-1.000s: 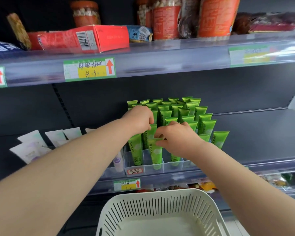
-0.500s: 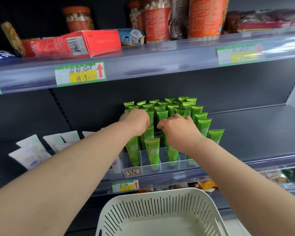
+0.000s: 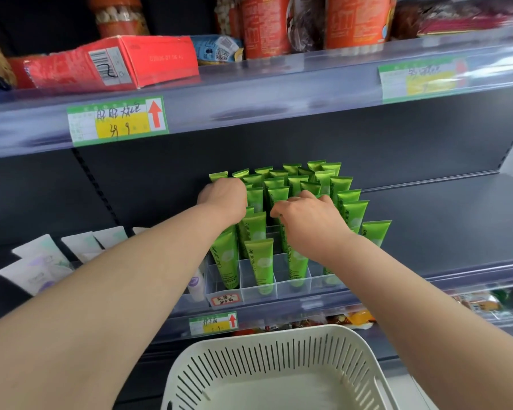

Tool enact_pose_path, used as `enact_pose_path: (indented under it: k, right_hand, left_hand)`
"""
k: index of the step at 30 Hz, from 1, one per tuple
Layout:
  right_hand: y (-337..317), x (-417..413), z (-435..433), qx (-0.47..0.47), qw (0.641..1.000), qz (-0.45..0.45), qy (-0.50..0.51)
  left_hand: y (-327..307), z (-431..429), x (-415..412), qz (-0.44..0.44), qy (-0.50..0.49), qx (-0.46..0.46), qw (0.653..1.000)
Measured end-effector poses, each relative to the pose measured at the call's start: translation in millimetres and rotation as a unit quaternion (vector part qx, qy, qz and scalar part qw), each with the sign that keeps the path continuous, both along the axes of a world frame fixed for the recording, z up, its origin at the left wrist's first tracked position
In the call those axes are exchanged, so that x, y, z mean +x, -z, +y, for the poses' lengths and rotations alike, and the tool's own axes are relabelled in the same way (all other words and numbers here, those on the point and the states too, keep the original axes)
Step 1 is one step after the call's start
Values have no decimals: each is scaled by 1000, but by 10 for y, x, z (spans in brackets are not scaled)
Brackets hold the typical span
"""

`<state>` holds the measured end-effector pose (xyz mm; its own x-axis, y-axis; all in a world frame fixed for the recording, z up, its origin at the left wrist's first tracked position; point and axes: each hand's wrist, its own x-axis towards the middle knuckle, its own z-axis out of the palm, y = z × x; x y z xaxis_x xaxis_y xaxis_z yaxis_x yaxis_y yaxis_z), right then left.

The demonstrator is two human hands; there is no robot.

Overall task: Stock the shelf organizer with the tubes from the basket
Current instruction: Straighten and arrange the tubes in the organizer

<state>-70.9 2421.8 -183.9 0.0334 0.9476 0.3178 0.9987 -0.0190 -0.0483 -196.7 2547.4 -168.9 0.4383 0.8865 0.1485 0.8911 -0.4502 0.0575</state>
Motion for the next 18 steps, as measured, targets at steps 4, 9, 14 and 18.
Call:
enact_pose_path:
  k: [4, 9, 14, 18]
  right_hand:
    - [-9, 56, -8, 5, 1000, 8, 1]
    - [-5, 80, -12, 5, 1000, 9, 3]
    - [-18, 58, -29, 5, 1000, 10, 1]
    - [-52, 5, -32, 8, 1000, 10, -2]
  left_hand:
    - [-26, 5, 104, -20, 32, 26, 999]
    - [-18, -21, 185, -7, 40, 34, 999]
    - [-35, -16, 128, -31, 36, -3, 999]
    - [-83, -15, 52, -71, 35, -36, 996]
